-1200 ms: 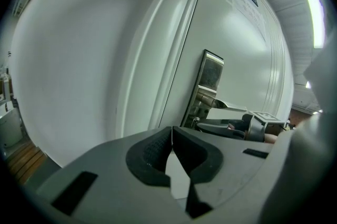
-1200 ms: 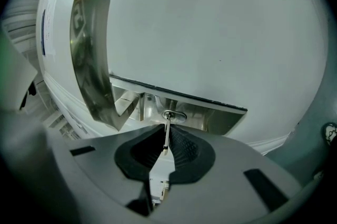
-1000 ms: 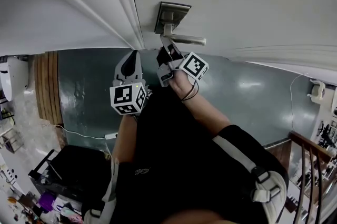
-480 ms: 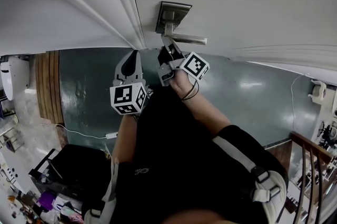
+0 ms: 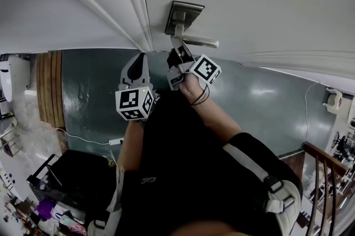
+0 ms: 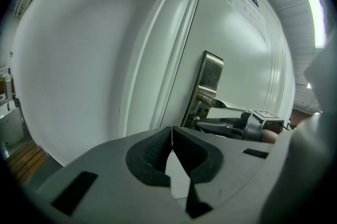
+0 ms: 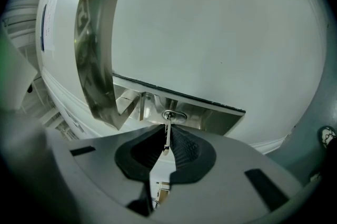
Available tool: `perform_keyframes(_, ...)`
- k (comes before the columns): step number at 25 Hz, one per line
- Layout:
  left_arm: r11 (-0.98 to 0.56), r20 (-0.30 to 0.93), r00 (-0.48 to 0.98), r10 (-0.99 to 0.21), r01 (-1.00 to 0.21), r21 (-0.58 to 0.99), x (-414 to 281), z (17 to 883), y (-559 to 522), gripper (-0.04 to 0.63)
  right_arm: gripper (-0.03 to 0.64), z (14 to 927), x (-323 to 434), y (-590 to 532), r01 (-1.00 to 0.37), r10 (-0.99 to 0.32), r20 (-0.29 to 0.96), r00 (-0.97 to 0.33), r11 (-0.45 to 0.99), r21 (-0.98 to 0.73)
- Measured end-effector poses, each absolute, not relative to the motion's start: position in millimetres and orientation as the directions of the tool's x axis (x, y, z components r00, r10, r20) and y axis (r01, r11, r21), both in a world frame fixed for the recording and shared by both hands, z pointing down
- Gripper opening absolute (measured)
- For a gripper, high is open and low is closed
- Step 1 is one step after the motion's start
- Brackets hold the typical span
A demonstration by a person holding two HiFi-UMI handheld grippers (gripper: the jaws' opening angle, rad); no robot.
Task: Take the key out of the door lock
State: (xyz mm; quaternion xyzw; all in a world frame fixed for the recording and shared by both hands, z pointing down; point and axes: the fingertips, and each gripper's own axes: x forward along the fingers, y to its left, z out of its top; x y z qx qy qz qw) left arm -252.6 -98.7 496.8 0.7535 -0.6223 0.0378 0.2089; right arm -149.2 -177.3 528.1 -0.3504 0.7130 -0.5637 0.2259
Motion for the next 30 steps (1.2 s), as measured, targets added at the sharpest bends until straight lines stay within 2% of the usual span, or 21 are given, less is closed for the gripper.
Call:
perform_keyframes(3,-0.139,0.319,0.223,-0.921,-0.954,0.267,-252,497,-98,0.026,0.032,526,-151,-177,-0.225,-0.754,0.053,-0.654,0.128,-0.966)
perform_keyframes(7,-0.141,0.32,0.225,-0.92,-0.954,0.264,-249,496,-97,0.026,0.032,531,-147,-176,-0.271,-0.752,0.1,-0.651,0.108,-0.957)
perform_keyframes(15,-0.138,0.324,0.223,-0.919,-0.954,0.266,-247,497,-92,0.026,0.032,530,-148,-176,-0.206,-0.759,0.079,-0.646,0.074,-0.976)
perform_keyframes(30,-0.151,0.325,0.238,-0.915,-0.951,0.271,-246,498,-103,0.026,0.029,532,-147,-175,-0.182,-0.761,0.065,-0.646,0.071,-0.981)
